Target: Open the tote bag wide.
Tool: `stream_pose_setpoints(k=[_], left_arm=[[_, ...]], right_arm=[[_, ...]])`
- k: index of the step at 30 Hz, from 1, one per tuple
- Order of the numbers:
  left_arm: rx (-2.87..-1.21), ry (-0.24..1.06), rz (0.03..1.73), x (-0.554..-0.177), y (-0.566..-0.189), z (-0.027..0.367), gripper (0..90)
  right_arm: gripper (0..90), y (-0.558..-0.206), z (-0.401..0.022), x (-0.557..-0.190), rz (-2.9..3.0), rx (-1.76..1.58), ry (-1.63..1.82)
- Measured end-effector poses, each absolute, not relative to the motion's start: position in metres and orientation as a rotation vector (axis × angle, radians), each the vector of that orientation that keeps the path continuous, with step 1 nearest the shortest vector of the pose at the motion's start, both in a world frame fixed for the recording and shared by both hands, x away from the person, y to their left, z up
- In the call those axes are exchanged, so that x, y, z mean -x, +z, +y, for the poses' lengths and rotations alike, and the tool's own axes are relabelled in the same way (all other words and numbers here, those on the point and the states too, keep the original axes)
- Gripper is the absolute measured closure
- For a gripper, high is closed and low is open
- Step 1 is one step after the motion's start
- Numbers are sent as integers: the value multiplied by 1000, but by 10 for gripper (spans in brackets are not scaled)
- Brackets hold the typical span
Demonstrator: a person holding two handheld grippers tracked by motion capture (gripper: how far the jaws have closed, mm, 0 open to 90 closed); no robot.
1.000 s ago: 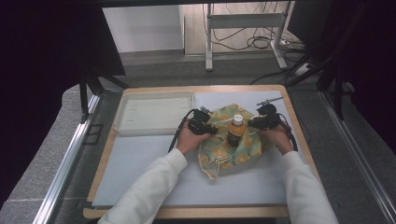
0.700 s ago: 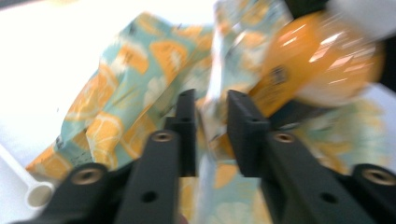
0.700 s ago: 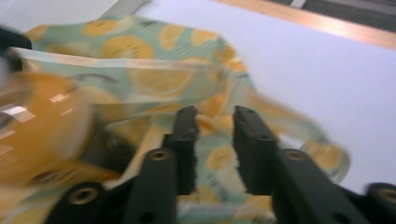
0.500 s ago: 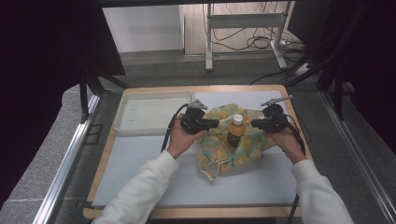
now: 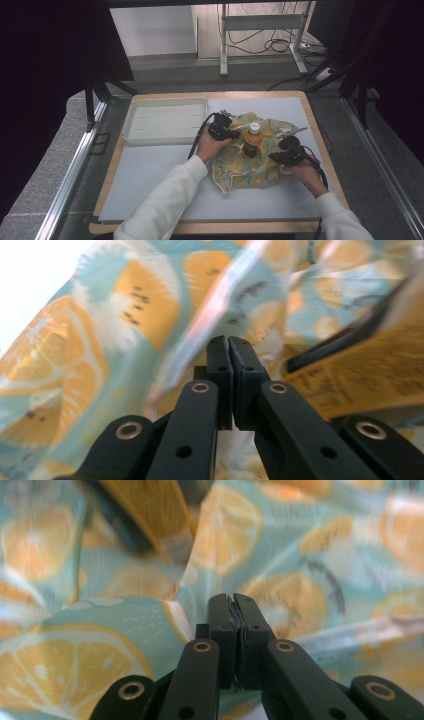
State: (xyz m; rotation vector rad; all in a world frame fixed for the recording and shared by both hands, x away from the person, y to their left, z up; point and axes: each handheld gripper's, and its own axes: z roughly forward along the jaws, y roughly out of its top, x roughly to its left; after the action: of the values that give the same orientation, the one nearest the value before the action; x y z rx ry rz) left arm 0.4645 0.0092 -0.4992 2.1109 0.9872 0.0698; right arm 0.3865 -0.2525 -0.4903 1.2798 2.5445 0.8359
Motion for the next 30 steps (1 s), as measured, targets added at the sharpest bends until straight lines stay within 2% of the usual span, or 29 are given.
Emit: stream_pose_setpoints(k=[6, 12, 23, 30], left_arm=[[-2109, 48, 1023, -472, -507, 12, 885], [-2094, 17, 1018, -472, -506, 13, 884], [-2039, 49, 853, -434, -453, 35, 889], [-2014, 93, 822, -404, -441, 59, 893]], right_arm=[[872, -502, -271, -376, 2539, -1316, 857], [871, -502, -271, -377, 2542, -1305, 865], [863, -457, -277, -378, 2418, -1252, 1043], [860, -441, -275, -374, 2390, -1217, 1112]])
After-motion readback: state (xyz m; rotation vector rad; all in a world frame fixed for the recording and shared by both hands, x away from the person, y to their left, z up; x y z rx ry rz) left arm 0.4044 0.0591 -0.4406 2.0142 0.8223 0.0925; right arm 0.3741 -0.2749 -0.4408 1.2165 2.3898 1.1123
